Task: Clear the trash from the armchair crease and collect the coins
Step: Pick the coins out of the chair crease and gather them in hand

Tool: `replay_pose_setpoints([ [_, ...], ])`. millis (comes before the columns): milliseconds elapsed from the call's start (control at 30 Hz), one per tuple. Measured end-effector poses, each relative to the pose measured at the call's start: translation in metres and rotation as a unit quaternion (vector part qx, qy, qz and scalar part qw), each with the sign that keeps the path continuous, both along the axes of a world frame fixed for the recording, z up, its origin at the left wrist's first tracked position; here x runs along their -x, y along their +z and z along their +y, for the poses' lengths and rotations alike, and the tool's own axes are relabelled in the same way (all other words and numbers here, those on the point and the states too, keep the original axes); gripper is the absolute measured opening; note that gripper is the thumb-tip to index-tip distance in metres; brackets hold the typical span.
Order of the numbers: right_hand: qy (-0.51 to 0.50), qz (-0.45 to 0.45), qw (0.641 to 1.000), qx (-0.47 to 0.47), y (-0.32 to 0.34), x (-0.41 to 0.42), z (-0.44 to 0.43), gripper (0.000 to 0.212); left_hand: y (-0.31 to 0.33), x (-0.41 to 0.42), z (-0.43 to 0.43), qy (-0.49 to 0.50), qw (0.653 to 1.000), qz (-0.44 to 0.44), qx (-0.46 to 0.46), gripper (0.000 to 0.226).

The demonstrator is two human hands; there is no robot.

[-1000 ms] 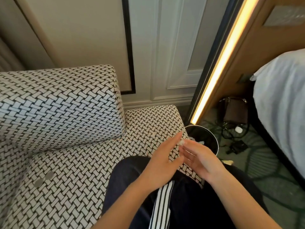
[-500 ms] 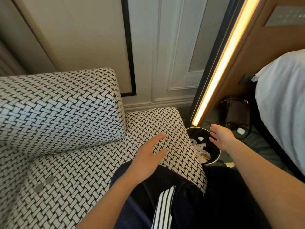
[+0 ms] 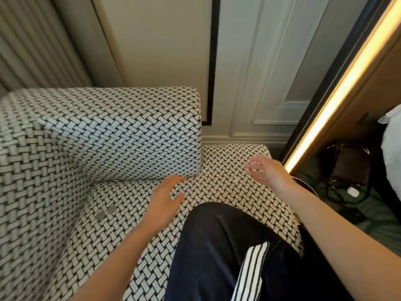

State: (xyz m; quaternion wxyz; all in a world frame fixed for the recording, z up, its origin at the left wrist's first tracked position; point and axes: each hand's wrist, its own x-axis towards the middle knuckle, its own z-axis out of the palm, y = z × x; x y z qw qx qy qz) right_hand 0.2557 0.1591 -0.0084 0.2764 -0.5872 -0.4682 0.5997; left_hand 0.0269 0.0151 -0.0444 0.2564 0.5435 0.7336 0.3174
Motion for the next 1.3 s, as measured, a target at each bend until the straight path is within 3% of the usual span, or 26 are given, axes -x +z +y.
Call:
replay_pose_setpoints([
  [67,0.051,-0.007,0.998,-0.031,0.003,0.027,-0.005,0.024,-0.020,0.025,-0.016,0.051,0.995,0.075,0.033,0.048],
  [167,0.142,-0.020,0.986,-0.083,0.004,0.064,-0.016,0.022,-0.050,0.056,-0.041,0.141,0.979,0.117,0.095,0.060],
  [333,0.319,-0.073,0.931,-0.161,-0.010,0.142,-0.039,0.020,-0.086,0.110,-0.083,0.255,0.939,0.185,0.140,0.093],
  [433,0.395,-0.113,0.890,-0.198,-0.023,0.172,-0.051,0.026,-0.095,0.121,-0.093,0.245,0.924,0.240,0.168,0.111],
  [567,0.473,-0.142,0.843,-0.211,-0.049,0.224,-0.060,0.032,-0.108,0.130,-0.096,0.238,0.910,0.282,0.187,0.100],
  [733,0.493,-0.139,0.832,-0.214,-0.075,0.275,-0.066,0.041,-0.113,0.130,-0.095,0.239,0.911,0.285,0.177,0.093],
  [867,0.525,-0.138,0.801,-0.254,-0.093,0.302,-0.068,0.049,-0.115,0.129,-0.095,0.235,0.909,0.294,0.178,0.089],
  [1000,0.533,-0.141,0.796,-0.249,-0.111,0.322,-0.070,0.066,-0.115,0.130,-0.094,0.236,0.907,0.298,0.181,0.085],
  [1100,0.547,-0.215,0.757,-0.287,-0.119,0.328,-0.068,0.075,-0.110,0.128,-0.094,0.228,0.909,0.302,0.175,0.082],
  [1300,0.524,-0.313,0.682,-0.402,-0.124,0.333,-0.066,0.064,-0.108,0.128,-0.095,0.222,0.908,0.301,0.188,0.078],
])
